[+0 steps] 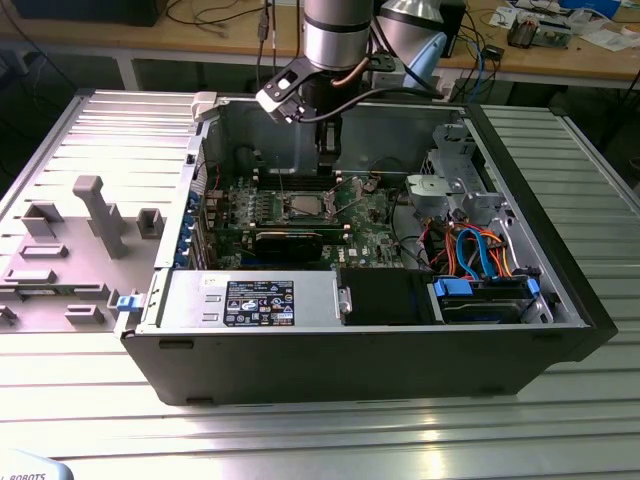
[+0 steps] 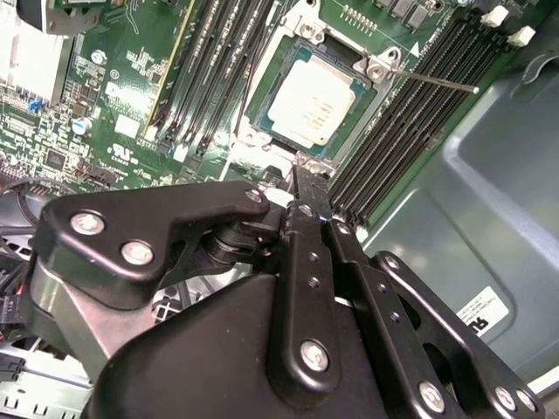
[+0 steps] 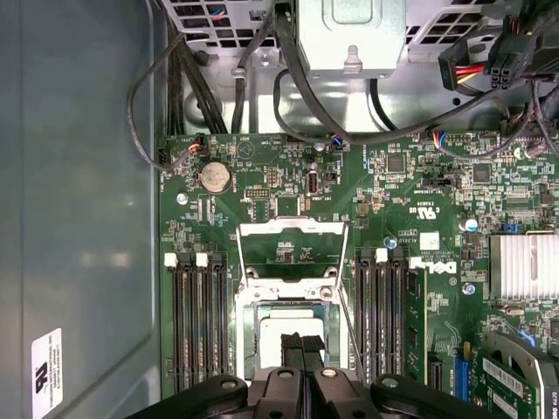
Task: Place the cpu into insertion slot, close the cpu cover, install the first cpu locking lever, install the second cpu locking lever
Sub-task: 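Place the cpu into insertion slot, then close the cpu cover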
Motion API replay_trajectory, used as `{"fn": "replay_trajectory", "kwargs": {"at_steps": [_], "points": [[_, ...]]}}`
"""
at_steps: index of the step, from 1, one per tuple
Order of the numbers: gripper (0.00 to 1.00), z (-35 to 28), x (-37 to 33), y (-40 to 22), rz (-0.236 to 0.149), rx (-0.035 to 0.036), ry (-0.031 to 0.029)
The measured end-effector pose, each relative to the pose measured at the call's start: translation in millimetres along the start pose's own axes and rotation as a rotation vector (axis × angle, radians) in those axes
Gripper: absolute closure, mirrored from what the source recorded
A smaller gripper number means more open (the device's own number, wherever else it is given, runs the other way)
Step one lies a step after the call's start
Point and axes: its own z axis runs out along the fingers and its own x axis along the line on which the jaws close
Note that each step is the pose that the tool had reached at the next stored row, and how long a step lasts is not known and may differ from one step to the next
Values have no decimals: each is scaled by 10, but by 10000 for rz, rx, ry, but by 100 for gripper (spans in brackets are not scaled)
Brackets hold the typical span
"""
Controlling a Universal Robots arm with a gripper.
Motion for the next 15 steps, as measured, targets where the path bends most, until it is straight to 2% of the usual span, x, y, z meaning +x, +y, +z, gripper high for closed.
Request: {"fn": "replay_trajectory", "kwargs": {"at_steps": [5,15], "points": [[89,1,0,48,0,0,0],[89,1,1,75,0,0,0]]}}
